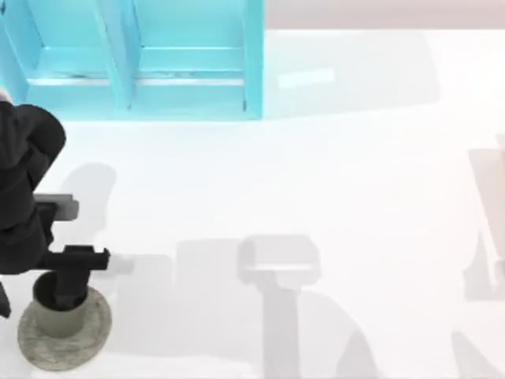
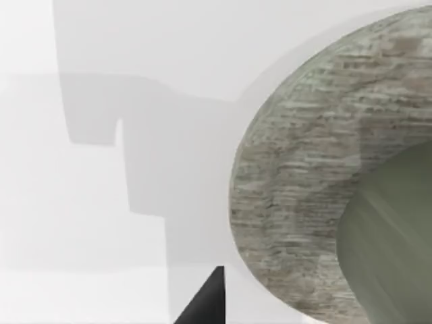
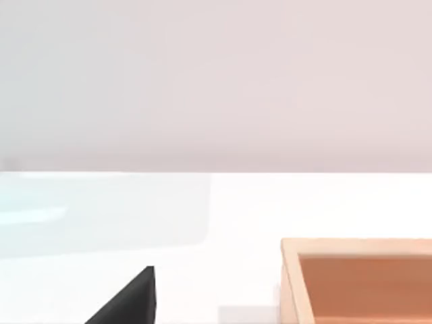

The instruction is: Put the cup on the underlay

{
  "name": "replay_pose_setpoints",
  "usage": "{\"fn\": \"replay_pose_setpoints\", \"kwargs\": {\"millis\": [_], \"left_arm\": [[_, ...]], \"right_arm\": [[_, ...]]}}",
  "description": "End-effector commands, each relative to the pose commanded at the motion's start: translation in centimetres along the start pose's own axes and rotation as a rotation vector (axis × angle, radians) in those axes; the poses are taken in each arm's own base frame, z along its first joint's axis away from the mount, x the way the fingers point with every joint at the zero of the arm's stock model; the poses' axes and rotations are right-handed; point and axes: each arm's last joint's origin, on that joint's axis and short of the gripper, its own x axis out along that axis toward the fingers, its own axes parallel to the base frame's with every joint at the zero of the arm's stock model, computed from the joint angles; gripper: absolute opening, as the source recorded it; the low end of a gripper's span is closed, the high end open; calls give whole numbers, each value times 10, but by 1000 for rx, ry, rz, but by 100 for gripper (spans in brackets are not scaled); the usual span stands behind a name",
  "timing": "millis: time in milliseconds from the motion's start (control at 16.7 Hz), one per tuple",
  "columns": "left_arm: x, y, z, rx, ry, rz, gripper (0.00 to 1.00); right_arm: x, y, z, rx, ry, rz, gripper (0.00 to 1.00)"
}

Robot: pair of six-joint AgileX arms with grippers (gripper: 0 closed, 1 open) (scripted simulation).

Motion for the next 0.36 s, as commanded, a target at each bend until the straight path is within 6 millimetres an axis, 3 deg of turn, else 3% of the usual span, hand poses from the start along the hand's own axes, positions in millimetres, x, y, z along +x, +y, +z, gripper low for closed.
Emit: {"fn": "replay_pose_setpoints", "kwargs": {"millis": [360], "left_arm": [[0,0,0,0,0,0,100]], "right_arm": [[0,0,0,0,0,0,100]]}}
